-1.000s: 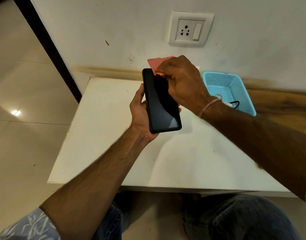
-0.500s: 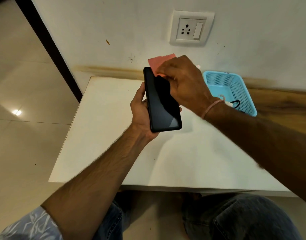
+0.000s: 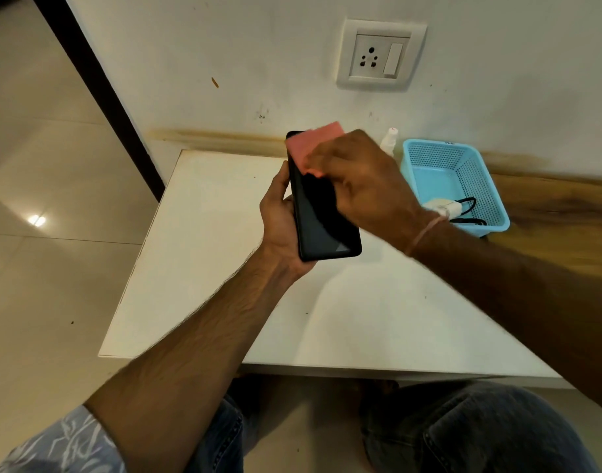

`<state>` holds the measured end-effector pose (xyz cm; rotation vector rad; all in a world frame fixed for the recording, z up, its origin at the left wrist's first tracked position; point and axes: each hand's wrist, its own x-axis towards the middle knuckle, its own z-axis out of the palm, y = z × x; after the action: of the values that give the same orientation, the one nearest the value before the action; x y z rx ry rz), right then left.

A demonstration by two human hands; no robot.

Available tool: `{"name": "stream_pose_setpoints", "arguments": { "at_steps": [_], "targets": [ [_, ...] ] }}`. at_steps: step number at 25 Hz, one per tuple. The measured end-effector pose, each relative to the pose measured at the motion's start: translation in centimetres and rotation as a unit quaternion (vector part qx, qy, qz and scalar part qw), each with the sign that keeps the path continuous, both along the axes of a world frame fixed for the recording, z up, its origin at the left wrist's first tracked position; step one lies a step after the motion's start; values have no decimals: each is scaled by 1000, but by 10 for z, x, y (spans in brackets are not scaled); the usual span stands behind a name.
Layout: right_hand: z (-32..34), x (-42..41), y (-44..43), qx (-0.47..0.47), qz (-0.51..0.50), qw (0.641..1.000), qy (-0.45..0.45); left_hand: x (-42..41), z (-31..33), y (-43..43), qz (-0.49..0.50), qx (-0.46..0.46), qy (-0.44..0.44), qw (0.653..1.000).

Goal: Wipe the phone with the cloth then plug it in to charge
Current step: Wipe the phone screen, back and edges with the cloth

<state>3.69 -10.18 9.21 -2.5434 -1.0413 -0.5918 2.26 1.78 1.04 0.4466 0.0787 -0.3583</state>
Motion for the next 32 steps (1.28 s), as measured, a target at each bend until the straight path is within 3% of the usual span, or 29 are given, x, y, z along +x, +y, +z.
{"name": "stream_pose_setpoints", "arguments": {
  "at_steps": [4,10,12,19,22,26,32],
  "targets": [
    [7,21,-7,23,-113,992,43,1,0,-2,-14,16,-6,1000],
    [-12,-28,21,1,61,998,2,-2,-4,-1,-4,-95,-15,995],
    [-9,-25,17,-24,76,997,-1,-1,-7,-1,24,-47,-5,999],
    [8,23,-2,18,-111,993,28,0,3,-2,-5,31,5,999],
    [-3,-5,14,54,-35,998,13,0,4,2,12,12,12,1000],
    [-14,-32,15,-13,47,999,11,-3,3,-1,21,-8,6,1000],
    [3,11,-5,6,-93,994,49,1,7,-2,8,31,16,999]
  ]
}}
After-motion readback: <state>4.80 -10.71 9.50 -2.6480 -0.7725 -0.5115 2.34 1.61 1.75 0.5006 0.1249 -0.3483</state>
